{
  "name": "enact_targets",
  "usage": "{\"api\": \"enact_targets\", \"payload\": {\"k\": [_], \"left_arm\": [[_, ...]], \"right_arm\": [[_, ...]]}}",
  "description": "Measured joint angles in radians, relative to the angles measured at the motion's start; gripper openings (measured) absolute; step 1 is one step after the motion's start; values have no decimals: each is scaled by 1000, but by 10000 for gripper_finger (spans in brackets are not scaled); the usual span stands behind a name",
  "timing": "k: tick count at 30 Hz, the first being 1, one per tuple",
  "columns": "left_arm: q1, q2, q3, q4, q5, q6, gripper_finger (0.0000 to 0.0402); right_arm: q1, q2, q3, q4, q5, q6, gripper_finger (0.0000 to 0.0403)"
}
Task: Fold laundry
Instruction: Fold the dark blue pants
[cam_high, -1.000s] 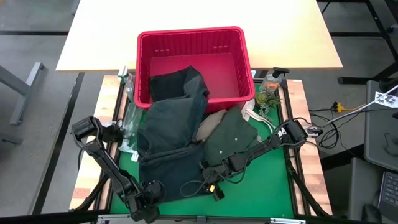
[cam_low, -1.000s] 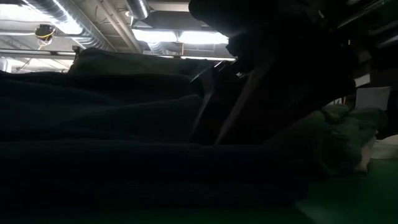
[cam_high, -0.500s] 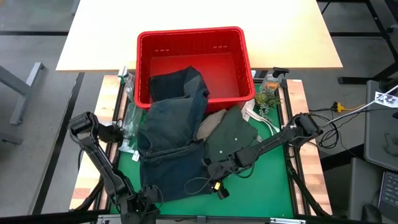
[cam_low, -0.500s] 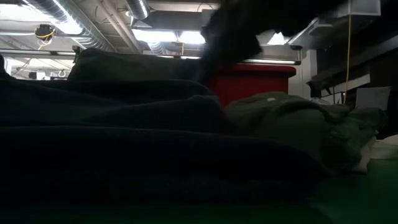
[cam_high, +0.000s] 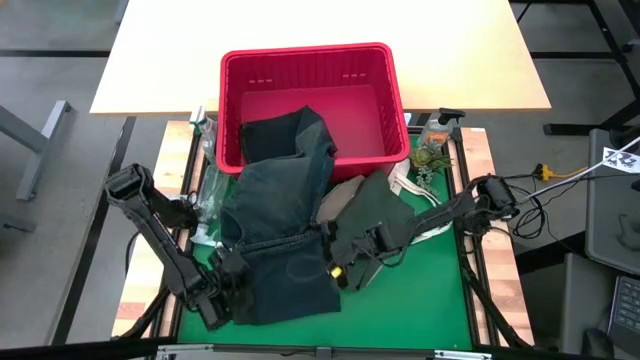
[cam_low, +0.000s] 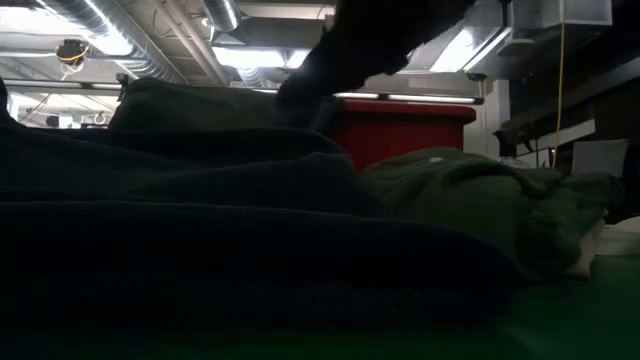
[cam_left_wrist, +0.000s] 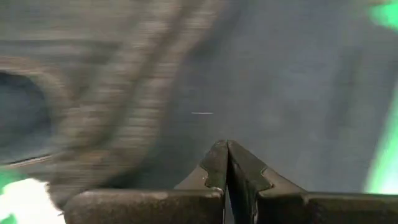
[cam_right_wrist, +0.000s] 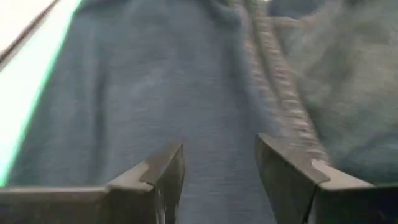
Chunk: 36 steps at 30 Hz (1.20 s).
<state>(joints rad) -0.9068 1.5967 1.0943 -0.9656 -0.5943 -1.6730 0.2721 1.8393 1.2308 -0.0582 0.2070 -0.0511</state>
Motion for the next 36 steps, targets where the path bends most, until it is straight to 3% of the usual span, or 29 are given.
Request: {"api": "enact_targets", "payload": {"k": [4, 8, 15, 22, 31, 36], "left_arm": [[32, 0, 0, -168, 34, -65, 0], [56, 0, -26, -204, 34, -72, 0], [92, 0, -199, -138, 86, -148, 0], [120, 0, -325, 45, 98, -157, 0], [93, 0, -158, -136, 230, -90, 0], [65, 0, -27, -236, 231, -90, 0]], "right_arm": [[-61, 28, 2, -1, -25, 45, 195], [-109, 79, 2, -20, -35, 70, 195], [-150, 107, 2, -24, -41, 134, 195], [-148, 107, 2, -19, -34, 131, 195], [-148, 29, 0, -40, -42, 103, 195], [-148, -46, 0, -73, -42, 99, 195]]}}
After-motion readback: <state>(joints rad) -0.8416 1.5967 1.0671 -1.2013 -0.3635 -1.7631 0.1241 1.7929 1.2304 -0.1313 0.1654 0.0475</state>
